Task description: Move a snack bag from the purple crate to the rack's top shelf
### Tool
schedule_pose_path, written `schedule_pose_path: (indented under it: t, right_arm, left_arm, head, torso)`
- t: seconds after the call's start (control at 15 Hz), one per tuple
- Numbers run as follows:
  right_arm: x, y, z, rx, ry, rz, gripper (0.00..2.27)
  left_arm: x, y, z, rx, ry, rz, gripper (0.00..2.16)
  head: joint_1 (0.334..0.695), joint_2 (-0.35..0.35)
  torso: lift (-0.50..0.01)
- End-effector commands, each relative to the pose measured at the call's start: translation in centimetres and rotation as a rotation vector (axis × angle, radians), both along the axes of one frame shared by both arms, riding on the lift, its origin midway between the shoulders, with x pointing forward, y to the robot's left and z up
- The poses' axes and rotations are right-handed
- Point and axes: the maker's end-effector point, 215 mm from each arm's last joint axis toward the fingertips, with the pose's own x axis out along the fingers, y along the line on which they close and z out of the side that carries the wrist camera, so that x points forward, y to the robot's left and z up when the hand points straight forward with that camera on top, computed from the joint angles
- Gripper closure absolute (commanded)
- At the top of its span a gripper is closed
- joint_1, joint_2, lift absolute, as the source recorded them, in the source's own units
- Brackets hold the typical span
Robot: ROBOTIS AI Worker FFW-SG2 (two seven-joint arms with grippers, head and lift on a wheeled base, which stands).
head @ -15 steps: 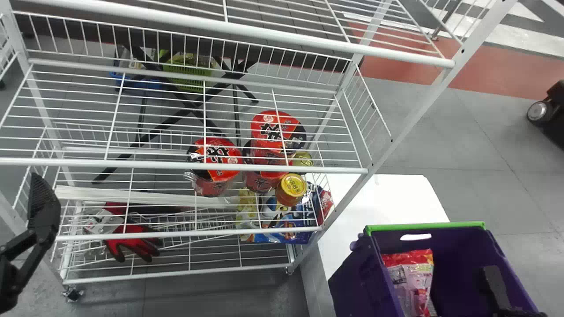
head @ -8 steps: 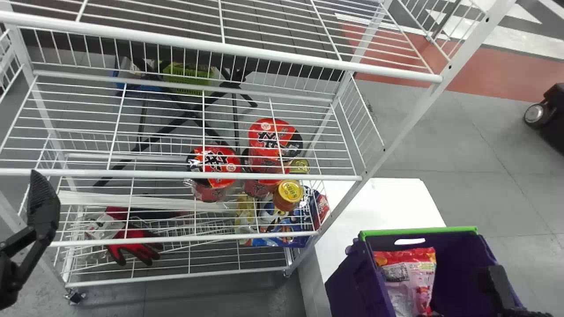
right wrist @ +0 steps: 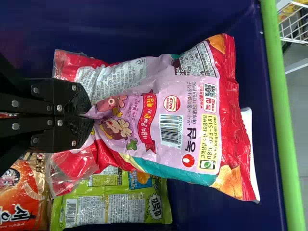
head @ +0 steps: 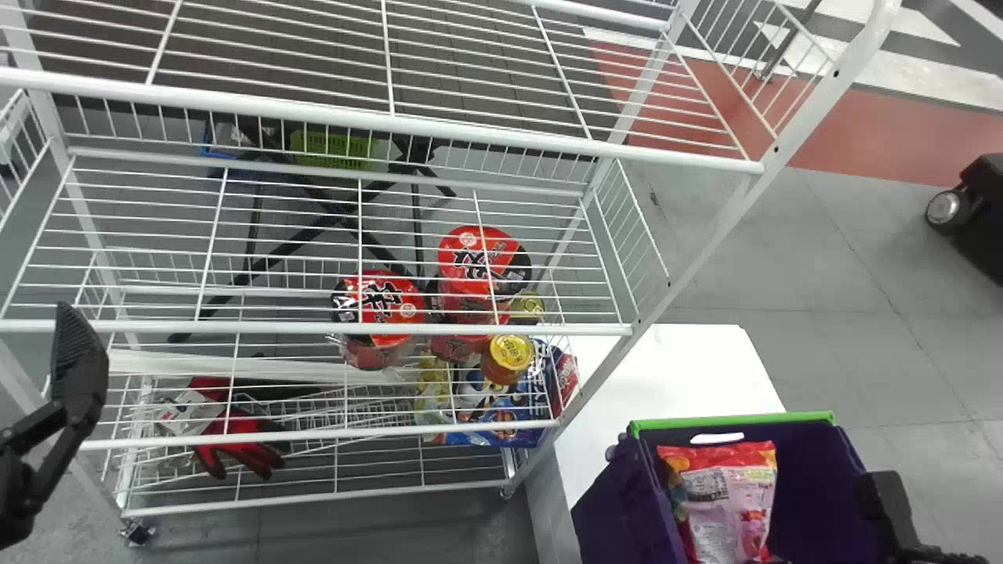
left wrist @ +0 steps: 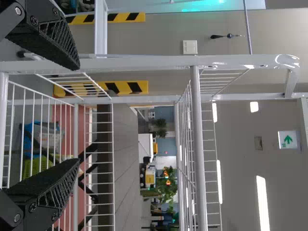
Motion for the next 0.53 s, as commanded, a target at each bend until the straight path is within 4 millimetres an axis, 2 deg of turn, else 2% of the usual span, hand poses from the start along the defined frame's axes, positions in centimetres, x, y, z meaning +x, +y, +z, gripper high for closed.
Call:
schedule_pose_path:
  t: [0.0, 0.47]
  right_arm:
    - [0.09, -0.11, 0.2, -0.001, -0.003, -0.002, 1.48]
    - [0.12, -0.54, 1.05, -0.006, -0.018, -0.003, 1.48]
  left_arm:
    - [0.04, -0.02, 0.09, -0.001, -0.002, 0.0, 0.14]
    - [-0.03, 0.45, 0.22, 0.004, -0.003, 0.007, 0.14]
  head:
    - [0.695, -0.35]
    - [0.695, -0.35]
  torso:
    - [-0.289]
    - [-0.261]
